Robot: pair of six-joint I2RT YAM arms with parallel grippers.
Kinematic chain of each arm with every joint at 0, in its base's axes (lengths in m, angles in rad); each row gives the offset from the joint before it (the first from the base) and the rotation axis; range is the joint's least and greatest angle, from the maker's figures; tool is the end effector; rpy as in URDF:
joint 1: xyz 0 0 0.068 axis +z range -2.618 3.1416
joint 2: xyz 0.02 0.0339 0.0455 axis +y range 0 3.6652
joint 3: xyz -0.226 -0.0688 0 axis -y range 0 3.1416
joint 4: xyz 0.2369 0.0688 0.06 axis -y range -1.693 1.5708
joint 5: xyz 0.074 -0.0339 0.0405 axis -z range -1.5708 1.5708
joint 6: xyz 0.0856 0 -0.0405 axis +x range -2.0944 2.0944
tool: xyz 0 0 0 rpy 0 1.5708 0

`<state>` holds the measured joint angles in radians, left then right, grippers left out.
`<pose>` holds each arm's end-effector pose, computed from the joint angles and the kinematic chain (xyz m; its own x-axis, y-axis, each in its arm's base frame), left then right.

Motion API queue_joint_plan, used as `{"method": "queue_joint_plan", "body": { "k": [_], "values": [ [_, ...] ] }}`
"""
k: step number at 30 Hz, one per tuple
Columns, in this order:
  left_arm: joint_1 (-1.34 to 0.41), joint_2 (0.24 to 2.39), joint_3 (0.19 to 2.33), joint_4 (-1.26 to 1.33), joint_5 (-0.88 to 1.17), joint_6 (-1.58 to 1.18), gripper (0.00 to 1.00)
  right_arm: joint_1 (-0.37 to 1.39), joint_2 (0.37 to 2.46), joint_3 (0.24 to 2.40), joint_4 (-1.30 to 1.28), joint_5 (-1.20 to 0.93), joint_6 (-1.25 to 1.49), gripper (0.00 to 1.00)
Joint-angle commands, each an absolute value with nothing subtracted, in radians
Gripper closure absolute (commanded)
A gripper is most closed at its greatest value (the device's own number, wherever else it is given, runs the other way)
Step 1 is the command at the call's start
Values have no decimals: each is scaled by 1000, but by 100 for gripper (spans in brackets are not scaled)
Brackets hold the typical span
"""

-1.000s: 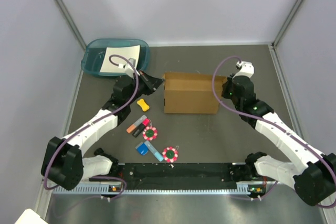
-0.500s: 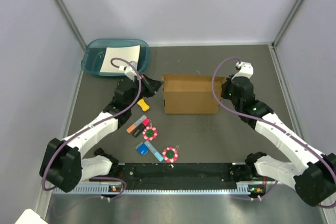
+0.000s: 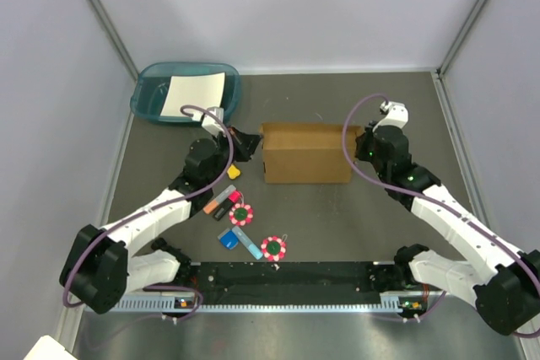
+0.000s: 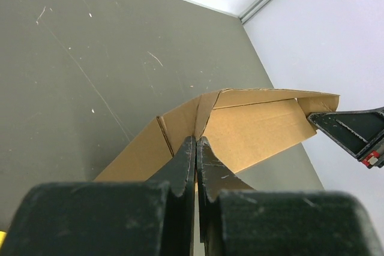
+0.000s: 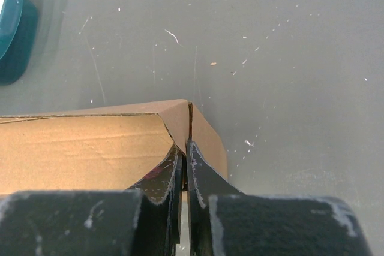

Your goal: Fold the paper box

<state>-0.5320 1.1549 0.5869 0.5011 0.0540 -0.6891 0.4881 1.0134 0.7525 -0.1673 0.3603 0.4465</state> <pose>0.2733 -0.1662 0.2327 -0.3960 -0.5036 -0.7678 0.3901 0.6647 -0.6372 0.2659 0.1070 0.2382 -0.3980 0.2462 -0.8837 0.0180 0.9652 0.2608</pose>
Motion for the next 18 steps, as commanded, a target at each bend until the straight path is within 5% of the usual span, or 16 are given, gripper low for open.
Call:
{"method": "queue_joint_plan", "body": {
  "k": [1, 18],
  "values": [
    [-583, 1170, 538, 448, 60, -651, 100, 497, 1052, 684, -382, 337, 452, 100],
    [-670, 1103, 367, 548, -164, -479, 100, 495, 1000, 686, -387, 328, 462, 100]
  ]
}}
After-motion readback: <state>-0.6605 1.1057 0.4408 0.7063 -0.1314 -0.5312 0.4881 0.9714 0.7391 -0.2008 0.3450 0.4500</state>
